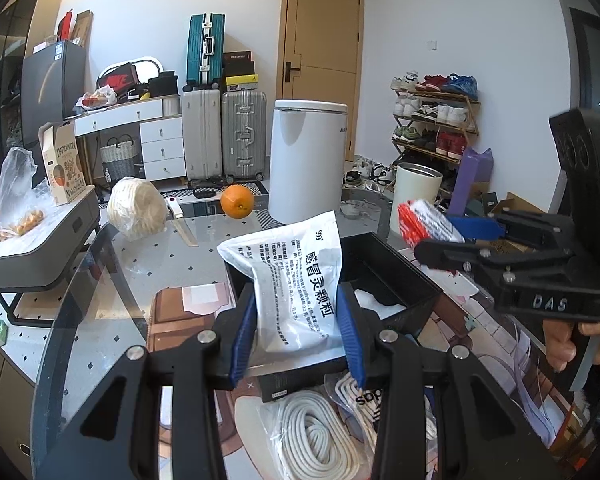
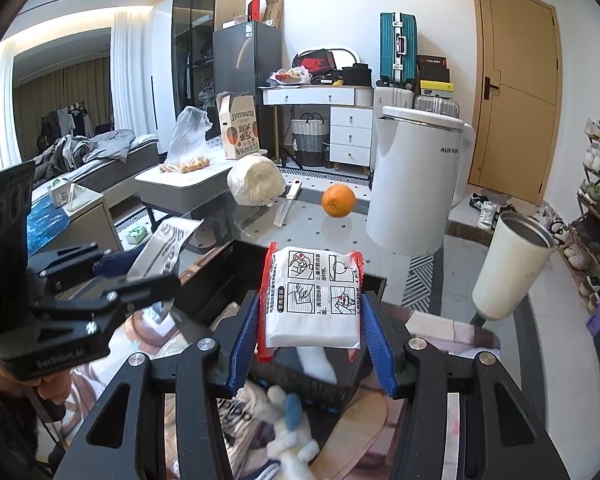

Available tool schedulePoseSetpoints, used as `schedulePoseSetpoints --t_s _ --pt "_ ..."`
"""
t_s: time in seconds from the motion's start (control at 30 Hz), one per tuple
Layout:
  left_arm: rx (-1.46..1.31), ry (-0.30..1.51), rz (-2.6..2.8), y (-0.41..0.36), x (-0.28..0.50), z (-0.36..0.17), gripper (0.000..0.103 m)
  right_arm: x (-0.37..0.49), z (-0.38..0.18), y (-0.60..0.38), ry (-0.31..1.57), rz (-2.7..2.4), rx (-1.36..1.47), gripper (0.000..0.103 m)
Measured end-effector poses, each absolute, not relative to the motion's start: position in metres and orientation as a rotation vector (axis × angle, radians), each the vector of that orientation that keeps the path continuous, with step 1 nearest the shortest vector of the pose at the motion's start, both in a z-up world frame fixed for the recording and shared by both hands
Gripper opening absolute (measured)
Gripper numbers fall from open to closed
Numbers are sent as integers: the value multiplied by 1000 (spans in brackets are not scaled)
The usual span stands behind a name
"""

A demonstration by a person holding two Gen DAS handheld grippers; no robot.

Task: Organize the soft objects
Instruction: 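Lower the wipes pack into the black box and open the right gripper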

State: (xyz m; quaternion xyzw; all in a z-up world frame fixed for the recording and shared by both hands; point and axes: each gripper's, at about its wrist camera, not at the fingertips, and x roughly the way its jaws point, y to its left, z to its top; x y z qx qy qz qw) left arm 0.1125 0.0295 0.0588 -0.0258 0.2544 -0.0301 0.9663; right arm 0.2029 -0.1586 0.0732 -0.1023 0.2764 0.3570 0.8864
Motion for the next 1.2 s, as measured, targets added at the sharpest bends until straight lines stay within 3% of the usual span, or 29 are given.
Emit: schedulePoseSetpoints --t_s 1.2 --pt "26 656 -69 19 176 26 38 271 23 -100 730 751 -403 50"
